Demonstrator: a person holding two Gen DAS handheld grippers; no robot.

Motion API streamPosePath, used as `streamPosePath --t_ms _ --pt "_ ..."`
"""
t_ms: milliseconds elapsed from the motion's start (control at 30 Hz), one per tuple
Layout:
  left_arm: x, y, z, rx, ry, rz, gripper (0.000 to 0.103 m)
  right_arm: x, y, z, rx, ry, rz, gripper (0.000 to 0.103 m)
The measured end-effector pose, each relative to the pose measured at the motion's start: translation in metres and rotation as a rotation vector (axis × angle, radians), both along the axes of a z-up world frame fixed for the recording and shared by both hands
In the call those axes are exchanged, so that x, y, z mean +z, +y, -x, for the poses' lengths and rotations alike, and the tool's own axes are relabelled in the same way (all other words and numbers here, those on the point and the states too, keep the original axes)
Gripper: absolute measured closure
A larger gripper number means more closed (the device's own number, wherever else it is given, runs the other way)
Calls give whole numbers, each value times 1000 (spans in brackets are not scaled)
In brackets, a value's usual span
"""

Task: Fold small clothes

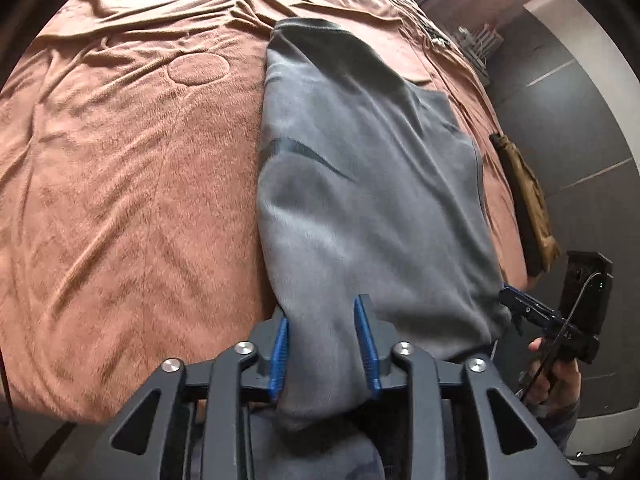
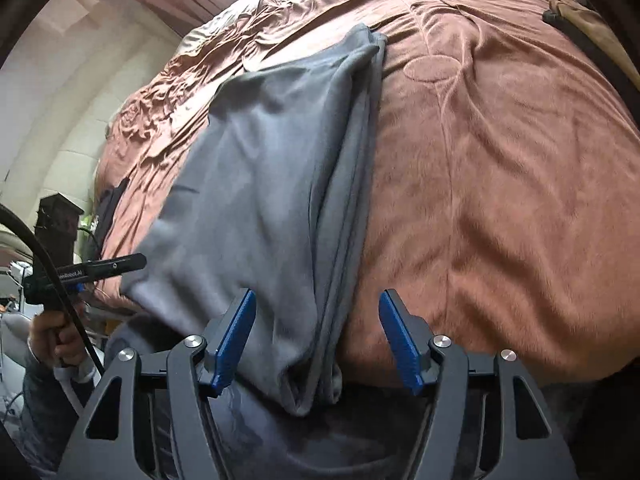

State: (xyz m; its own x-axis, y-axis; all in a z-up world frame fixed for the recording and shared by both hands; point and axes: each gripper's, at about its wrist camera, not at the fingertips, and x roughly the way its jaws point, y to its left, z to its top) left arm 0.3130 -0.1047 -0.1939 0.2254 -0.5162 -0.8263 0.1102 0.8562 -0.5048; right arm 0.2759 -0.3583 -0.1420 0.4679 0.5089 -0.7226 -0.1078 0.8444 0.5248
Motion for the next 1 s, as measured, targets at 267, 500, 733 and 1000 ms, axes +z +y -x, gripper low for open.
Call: streamPosePath --t_ms 267,500,733,1000 --pt "-9 4 -29 33 7 10 61 -19 -4 -35 -28 10 -80 41" --pt "-18 7 -60 48 28 35 61 -30 -12 -70 -44 21 -154 41" --pt "-22 5 -90 47 33 34 61 -41 -13 -108 -63 33 -227 49" --pt "-23 3 -136 41 32 42 61 -53 -7 -142 -55 47 -265 58"
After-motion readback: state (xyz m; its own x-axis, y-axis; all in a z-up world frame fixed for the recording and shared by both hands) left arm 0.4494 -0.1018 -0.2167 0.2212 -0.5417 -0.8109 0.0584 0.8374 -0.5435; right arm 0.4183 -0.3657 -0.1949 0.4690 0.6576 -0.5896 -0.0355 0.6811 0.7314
